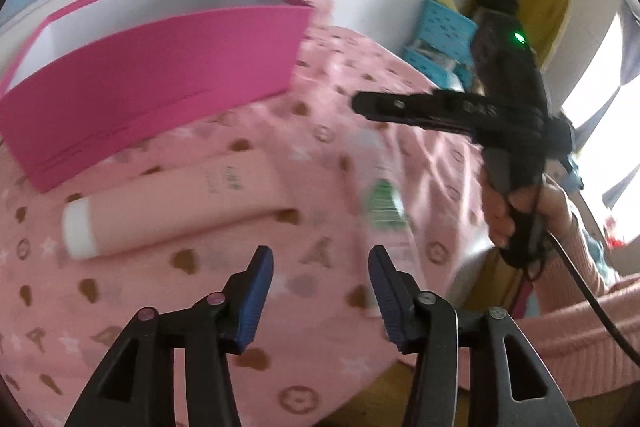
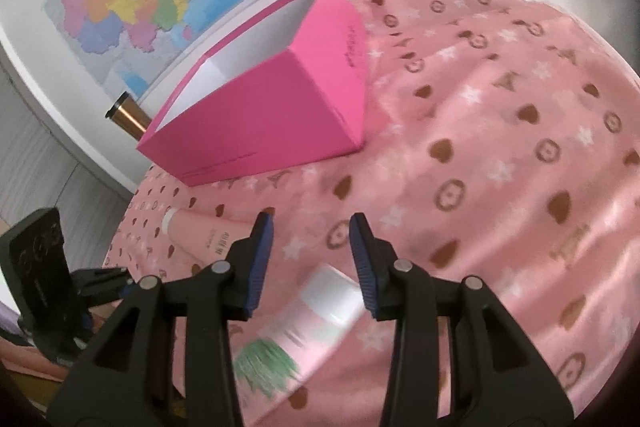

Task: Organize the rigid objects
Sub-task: 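Close the right gripper on the green-print tube and lift it, then carry the green-print tube with the right gripper over the pink box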

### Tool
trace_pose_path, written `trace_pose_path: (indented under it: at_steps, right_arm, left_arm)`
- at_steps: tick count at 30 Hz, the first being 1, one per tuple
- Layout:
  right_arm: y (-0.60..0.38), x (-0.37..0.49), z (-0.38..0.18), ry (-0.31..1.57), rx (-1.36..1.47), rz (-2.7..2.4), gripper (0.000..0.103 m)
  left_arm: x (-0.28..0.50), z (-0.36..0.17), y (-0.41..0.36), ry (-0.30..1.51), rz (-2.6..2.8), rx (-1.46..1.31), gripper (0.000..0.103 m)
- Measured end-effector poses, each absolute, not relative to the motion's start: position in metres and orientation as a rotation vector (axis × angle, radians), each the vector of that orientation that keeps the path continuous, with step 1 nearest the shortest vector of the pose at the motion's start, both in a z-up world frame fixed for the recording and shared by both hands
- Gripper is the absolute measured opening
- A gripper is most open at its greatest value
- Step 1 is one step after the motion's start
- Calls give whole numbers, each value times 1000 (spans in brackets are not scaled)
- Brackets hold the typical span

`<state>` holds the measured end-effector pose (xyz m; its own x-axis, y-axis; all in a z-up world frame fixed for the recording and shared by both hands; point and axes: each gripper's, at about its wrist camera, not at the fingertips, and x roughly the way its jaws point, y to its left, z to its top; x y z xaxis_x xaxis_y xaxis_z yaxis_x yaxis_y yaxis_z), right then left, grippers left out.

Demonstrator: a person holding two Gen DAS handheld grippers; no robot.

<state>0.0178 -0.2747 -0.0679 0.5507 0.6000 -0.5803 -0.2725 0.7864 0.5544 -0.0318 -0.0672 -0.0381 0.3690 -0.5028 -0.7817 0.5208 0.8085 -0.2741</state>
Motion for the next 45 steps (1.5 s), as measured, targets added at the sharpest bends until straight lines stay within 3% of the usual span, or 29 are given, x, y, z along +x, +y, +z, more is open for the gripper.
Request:
trace_pose_path:
  at_steps: [21, 33, 45]
  right_arm:
    - [-201, 21, -83, 969, 319, 853, 46]
    - [-311, -15, -72, 859, 442, 523, 46]
    - [-327, -45, -85, 919, 454, 464, 46]
  left_arm:
    - [-20, -67, -139, 1072, -811, -22, 50]
    - [-31, -40, -95, 930, -609, 85, 50]
    - [-13, -50, -100, 992, -627, 15, 50]
